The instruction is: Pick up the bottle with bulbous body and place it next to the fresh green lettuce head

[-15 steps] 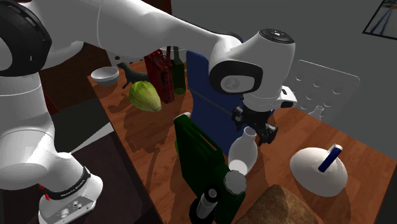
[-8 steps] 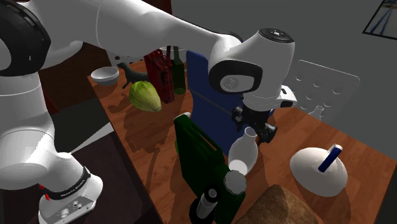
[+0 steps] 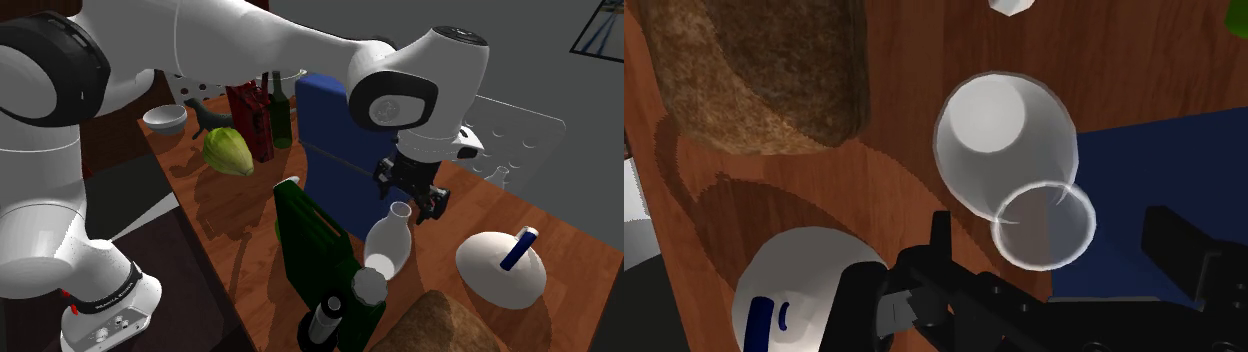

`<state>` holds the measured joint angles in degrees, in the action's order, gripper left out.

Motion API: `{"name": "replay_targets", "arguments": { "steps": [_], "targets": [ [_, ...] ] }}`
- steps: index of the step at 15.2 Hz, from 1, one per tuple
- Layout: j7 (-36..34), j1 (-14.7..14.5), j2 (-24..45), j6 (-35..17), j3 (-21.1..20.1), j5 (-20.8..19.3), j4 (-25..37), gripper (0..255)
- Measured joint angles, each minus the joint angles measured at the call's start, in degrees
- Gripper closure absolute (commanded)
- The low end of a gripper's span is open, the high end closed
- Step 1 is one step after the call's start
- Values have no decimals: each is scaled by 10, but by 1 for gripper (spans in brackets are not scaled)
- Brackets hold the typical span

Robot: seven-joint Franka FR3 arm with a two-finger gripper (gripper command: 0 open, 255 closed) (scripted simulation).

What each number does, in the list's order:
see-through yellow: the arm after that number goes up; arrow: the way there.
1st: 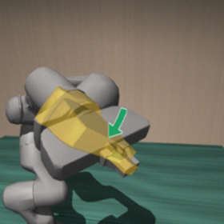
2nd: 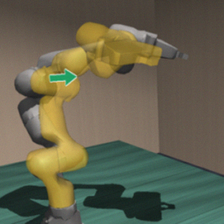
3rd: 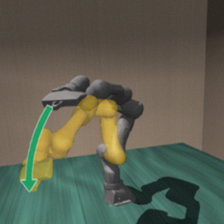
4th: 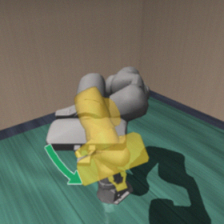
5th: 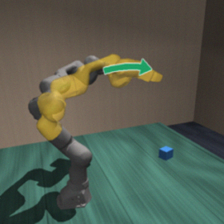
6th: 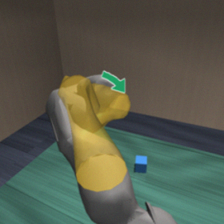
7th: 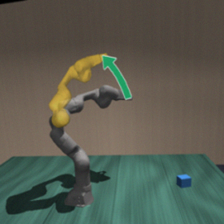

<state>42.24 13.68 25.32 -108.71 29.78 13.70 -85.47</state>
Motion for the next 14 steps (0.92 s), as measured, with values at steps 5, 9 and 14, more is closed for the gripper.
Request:
{"name": "replay_targets", "arguments": {
  "steps": [5,9,14],
  "targets": [
    [4,3,4,-28,-3,4,-17,0],
    [5,5,9,-24,-3,7,-12,0],
    [7,1,1,-36,-4,9,-25,255]
  ]
}}
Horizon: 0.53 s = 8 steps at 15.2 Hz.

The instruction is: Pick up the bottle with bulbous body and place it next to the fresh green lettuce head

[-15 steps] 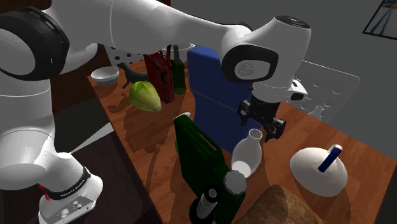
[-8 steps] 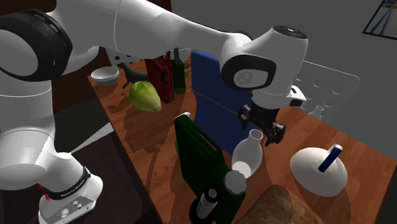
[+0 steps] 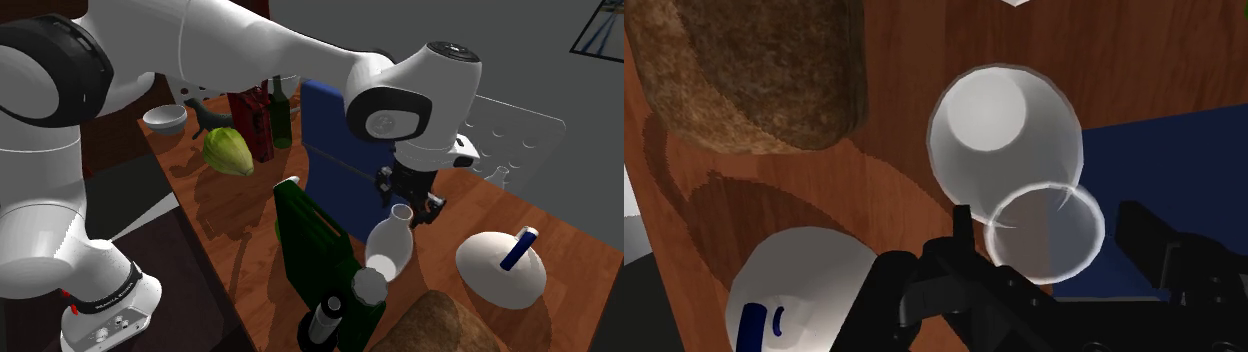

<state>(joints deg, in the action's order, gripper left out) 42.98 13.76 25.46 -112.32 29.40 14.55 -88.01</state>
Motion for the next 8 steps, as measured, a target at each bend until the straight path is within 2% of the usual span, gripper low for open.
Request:
{"name": "replay_targets", "arguments": {
  "steps": [4,8],
  "targets": [
    [-4,-8,-11,-8,0,-4,-16,255],
    [-3,-3,2,-6,-1,0,-2,255]
  ]
}}
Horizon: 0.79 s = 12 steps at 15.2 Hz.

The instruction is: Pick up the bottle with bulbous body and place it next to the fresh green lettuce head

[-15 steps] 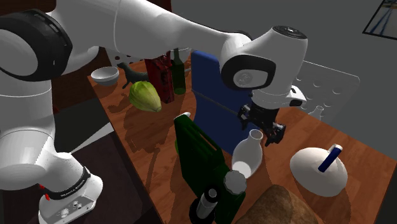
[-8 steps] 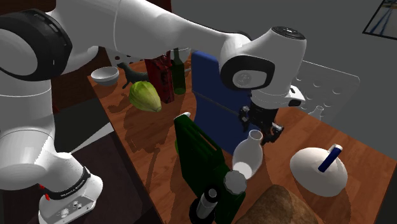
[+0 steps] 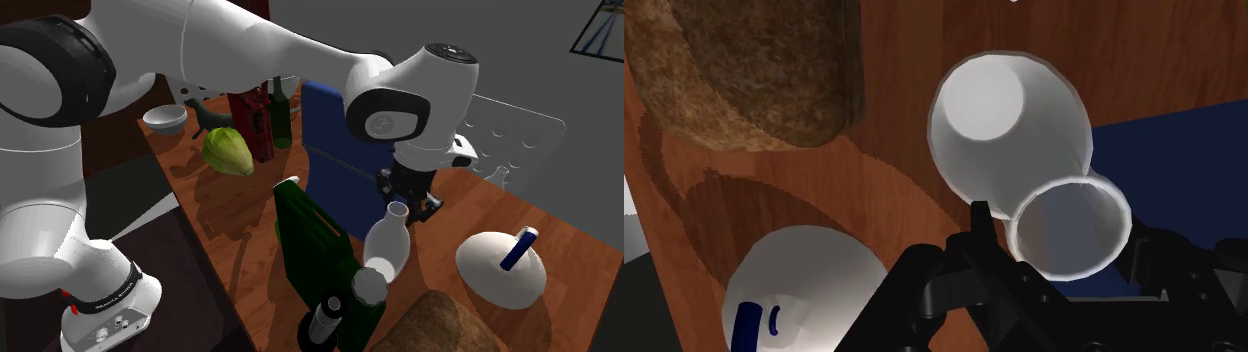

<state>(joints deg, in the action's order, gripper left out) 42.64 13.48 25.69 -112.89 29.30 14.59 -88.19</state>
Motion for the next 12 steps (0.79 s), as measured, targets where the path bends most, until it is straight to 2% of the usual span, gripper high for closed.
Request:
{"name": "replay_targets", "arguments": {
  "steps": [12],
  "targets": [
    [-12,4,0,89,3,-9,75,255]
  ]
}}
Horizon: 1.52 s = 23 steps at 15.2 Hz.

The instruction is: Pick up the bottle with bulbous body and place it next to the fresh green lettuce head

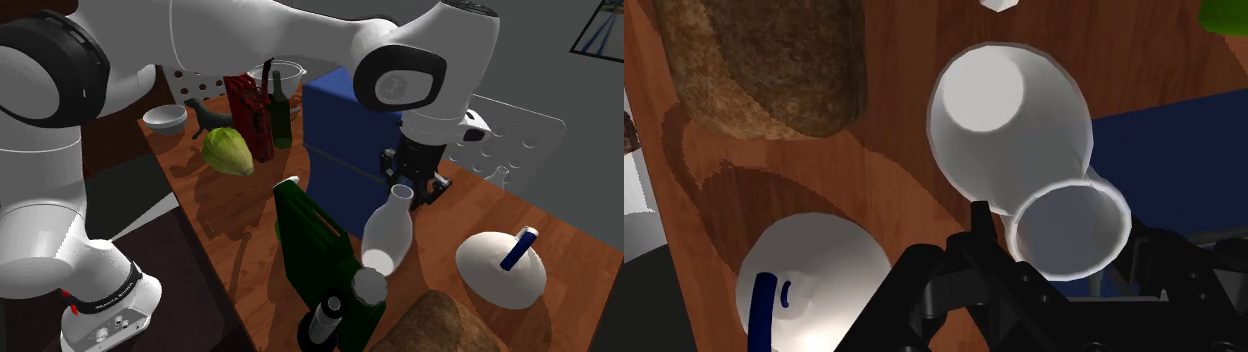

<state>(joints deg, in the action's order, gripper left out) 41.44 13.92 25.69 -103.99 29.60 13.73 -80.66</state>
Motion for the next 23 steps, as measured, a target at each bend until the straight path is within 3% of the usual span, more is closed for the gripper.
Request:
{"name": "replay_targets", "arguments": {
  "steps": [12,23],
  "targets": [
    [-6,13,4,93,1,1,101,255],
    [-13,51,47,207,-4,20,261,255]
  ]
}}
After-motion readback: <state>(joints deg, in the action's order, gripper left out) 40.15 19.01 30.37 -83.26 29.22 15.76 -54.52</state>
